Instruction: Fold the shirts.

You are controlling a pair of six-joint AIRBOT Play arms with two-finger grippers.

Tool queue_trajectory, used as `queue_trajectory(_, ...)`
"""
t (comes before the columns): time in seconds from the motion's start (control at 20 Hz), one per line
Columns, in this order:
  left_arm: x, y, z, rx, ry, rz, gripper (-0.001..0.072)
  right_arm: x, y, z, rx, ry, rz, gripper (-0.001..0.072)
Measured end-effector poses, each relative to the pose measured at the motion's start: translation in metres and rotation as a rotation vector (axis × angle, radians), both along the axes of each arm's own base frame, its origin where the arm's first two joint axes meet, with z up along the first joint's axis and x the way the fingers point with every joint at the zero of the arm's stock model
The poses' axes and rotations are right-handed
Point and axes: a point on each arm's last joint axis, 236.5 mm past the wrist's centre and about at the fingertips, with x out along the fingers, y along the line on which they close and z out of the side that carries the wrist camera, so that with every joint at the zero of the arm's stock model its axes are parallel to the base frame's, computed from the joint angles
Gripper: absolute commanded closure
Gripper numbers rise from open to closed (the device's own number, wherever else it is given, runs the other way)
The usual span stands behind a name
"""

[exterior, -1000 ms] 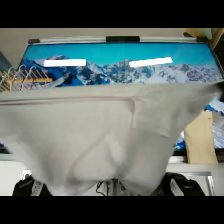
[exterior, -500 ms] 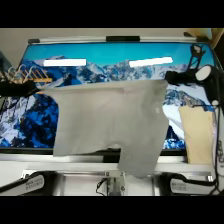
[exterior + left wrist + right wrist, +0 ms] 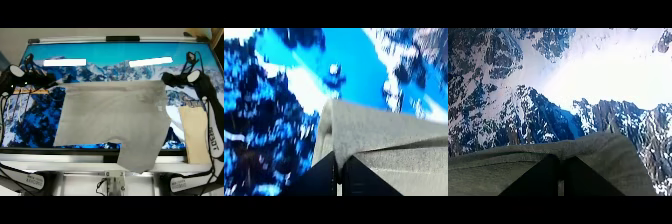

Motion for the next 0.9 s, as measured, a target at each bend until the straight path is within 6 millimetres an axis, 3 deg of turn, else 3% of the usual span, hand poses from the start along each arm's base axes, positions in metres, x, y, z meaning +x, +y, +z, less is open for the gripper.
queue_trajectory(0.2,-0.054,-0.001,-0.023,-0.008,0.218,-0.098,0.0667,-0.074,0.004,-0.024,-0.026,0.285,0.114,0.0629)
queue_trajectory(0.3,-0.075,-0.006,-0.037,-0.032,0.299,-0.12,0.0667,-0.098,0.003,-0.04,-0.034,0.378,0.128,0.0629)
queue_trajectory(0.45,-0.094,-0.014,-0.053,-0.061,0.363,-0.134,0.0667,-0.121,0.003,-0.058,-0.023,0.459,0.11,0.0629)
queue_trajectory(0.65,-0.102,-0.018,-0.066,-0.076,0.391,-0.129,0.0665,-0.135,0.002,-0.07,-0.013,0.509,0.081,0.0622)
queue_trajectory(0.7,-0.103,-0.018,-0.069,-0.08,0.398,-0.126,0.0636,-0.136,0.002,-0.072,-0.01,0.514,0.074,0.0526)
queue_trajectory(0.75,-0.104,-0.019,-0.072,-0.083,0.407,-0.12,0.0509,-0.137,0.003,-0.073,-0.006,0.519,0.067,0.0337)
queue_trajectory(0.8,-0.104,-0.019,-0.073,-0.089,0.413,-0.114,0.0288,-0.137,0.003,-0.072,-0.005,0.519,0.066,0.0251)
queue_trajectory(0.85,-0.103,-0.02,-0.073,-0.101,0.413,-0.106,0.0232,-0.136,0.003,-0.07,-0.004,0.518,0.068,0.0251)
queue_trajectory(0.9,-0.102,-0.019,-0.069,-0.108,0.414,-0.101,0.0234,-0.135,0.004,-0.063,0.001,0.512,0.074,0.0251)
